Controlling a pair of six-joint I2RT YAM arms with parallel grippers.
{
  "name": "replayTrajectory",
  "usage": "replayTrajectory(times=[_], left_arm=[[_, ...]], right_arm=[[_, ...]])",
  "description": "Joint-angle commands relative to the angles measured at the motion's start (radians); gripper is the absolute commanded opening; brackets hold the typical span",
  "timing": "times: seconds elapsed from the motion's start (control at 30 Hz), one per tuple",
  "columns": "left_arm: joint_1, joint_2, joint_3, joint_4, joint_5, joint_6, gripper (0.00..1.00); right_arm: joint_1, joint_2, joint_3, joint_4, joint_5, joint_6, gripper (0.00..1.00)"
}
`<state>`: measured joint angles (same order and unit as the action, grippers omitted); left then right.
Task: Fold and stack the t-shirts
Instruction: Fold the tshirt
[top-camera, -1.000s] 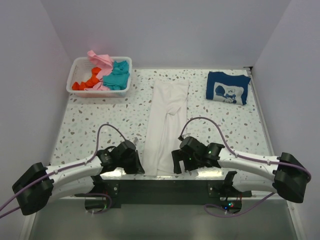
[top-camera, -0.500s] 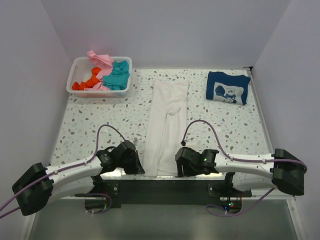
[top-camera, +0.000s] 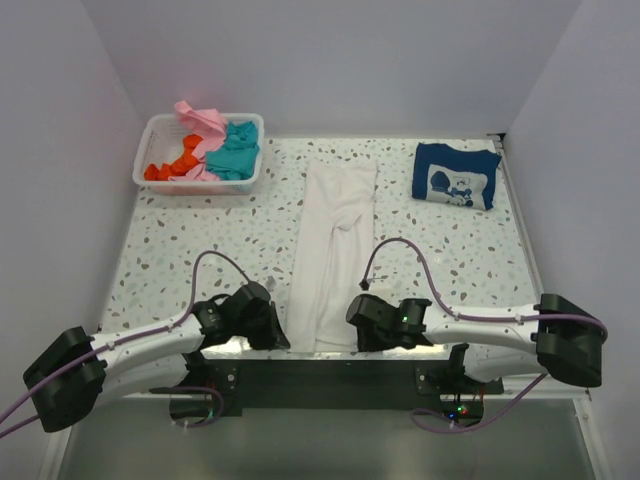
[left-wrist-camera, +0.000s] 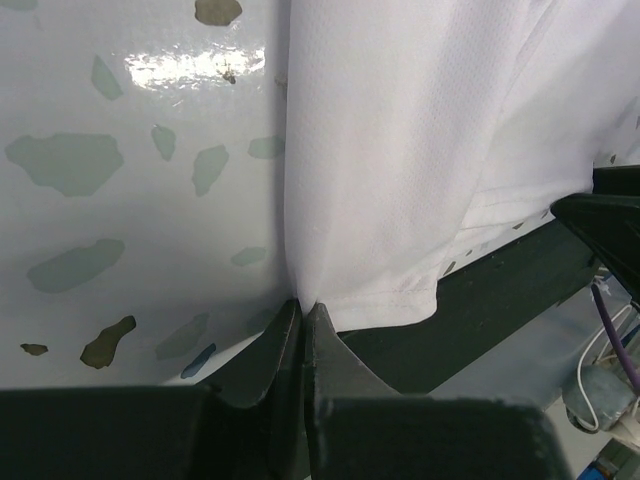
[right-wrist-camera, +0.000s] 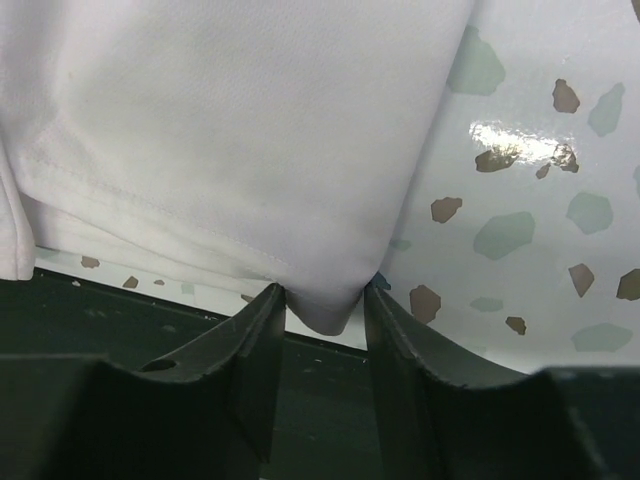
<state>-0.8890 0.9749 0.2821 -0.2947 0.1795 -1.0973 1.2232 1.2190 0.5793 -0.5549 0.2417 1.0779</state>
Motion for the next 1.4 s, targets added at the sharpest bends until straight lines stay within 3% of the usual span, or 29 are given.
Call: replayTrajectory(times=[0.0,0.23,0.37,0.53,0.57,0.83,1.07,1.27,1.37], left_arm=[[-0.008,0.013,-0.043,-0.066,-0.014,0.004,0.00],[-0.007,-0.005,-0.038,-0.087,-0.009,-0.009,0.00],[-0.010,-0.039,-0.044,-0.090,0.009,-0.030,0.00],[-0.031,-0.080,-0.026,-0.112,0.025,-0.062,0.00],[-0.037,-0.094,-0.023,-0.113,0.023,-0.068,0.00],[-0.037,-0.088,0.032,-0.097,-0.003,-0.049,0.00],[-0.037,0.044,0.198,-0.066,-0.074,0.045,0.00],[-0.034,0.163,0.346,-0.060,-0.132,0.125,0.00],[-0.025,0.217,0.416,-0.032,-0.153,0.157,0.00]], right_arm=[[0.006,0.005,0.014,0.026,0.007,0.019,0.40],[0.004,-0.002,-0.022,-0.023,-0.030,0.027,0.13],[0.015,-0.026,-0.042,-0.026,-0.068,0.031,0.06],[0.061,-0.053,-0.018,-0.066,-0.067,0.051,0.05],[0.061,-0.059,-0.018,-0.065,-0.059,0.051,0.00],[0.062,-0.093,0.050,-0.117,-0.004,0.011,0.00],[0.055,-0.096,0.134,-0.163,0.093,-0.044,0.00],[-0.008,-0.081,0.197,-0.143,0.122,-0.147,0.00],[-0.095,-0.072,0.231,-0.119,0.105,-0.219,0.00]])
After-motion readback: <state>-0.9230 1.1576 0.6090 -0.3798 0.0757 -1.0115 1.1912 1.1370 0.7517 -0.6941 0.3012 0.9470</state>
